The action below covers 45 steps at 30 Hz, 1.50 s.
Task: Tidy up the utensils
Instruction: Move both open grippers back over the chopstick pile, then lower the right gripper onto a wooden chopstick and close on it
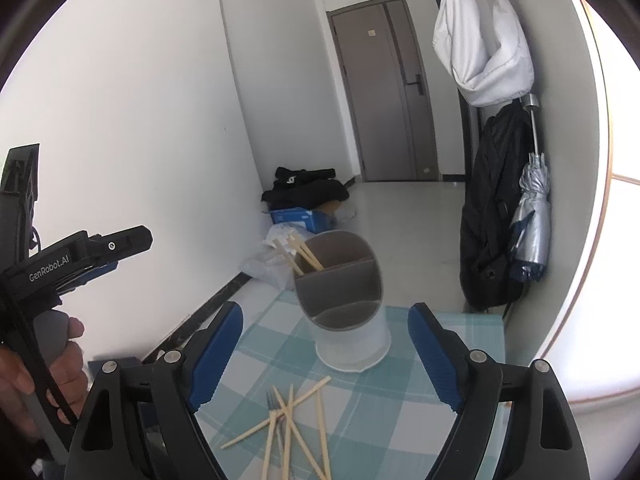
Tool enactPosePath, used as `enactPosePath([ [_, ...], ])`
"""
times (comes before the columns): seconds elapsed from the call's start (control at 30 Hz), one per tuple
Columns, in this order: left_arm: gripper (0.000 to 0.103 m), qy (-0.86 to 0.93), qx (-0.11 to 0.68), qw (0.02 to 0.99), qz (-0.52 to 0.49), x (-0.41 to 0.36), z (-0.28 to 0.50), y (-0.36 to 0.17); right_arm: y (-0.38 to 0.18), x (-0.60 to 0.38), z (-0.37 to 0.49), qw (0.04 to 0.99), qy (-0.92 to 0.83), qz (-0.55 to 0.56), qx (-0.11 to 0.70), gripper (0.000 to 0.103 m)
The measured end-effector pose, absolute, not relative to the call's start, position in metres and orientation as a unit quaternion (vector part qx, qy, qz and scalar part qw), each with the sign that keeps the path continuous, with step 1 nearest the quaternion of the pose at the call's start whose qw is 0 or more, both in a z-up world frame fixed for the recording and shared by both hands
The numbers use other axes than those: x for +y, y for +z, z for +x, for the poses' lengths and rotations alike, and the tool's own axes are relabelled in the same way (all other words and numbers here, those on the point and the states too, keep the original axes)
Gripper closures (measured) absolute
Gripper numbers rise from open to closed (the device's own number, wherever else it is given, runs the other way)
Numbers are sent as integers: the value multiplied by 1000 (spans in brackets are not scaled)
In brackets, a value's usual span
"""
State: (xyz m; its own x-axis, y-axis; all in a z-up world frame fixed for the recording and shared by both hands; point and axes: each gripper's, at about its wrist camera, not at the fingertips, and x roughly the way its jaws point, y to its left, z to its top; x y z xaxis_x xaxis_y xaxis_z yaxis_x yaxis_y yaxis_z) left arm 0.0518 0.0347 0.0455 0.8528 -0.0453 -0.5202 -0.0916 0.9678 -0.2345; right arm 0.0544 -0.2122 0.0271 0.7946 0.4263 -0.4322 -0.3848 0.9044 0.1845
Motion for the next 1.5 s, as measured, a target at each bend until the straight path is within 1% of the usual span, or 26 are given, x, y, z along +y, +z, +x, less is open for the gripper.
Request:
enactPosePath([
  [0.2,2,3,278,950,-144,40,41,22,1,-209,42,941,210,32,262,14],
  [0.53,2,-26,344,922,-175,47,47,-30,-51,-206,44,919,198,41,338,14],
  [0.73,2,-19,382,902,-201,61,55,-51,-73,-190,55,903,204,5,377,14],
  [0.9,2,-11,384,896,-222,77,60,-54,-86,-167,71,882,226,-29,413,16],
  [1.07,2,0,393,883,-256,97,66,-61,-103,-137,101,855,248,-49,454,28],
  [1.13,2,-1,399,876,-271,105,69,-64,-113,-121,112,838,265,-65,473,47],
  [1.2,2,3,404,870,-283,111,70,-66,-122,-106,118,825,276,-84,485,51],
  [1.27,2,7,404,868,-289,116,69,-67,-127,-94,122,819,284,-101,488,54],
  [1.33,2,12,405,865,-295,121,69,-68,-131,-83,124,817,287,-124,484,60],
  [1.4,2,13,405,861,-307,127,69,-69,-135,-72,125,814,290,-149,481,61],
  [1.47,2,12,406,857,-316,131,70,-70,-138,-64,126,810,289,-169,482,67],
  [1.5,2,9,406,856,-319,132,70,-71,-141,-60,126,807,284,-182,484,75],
])
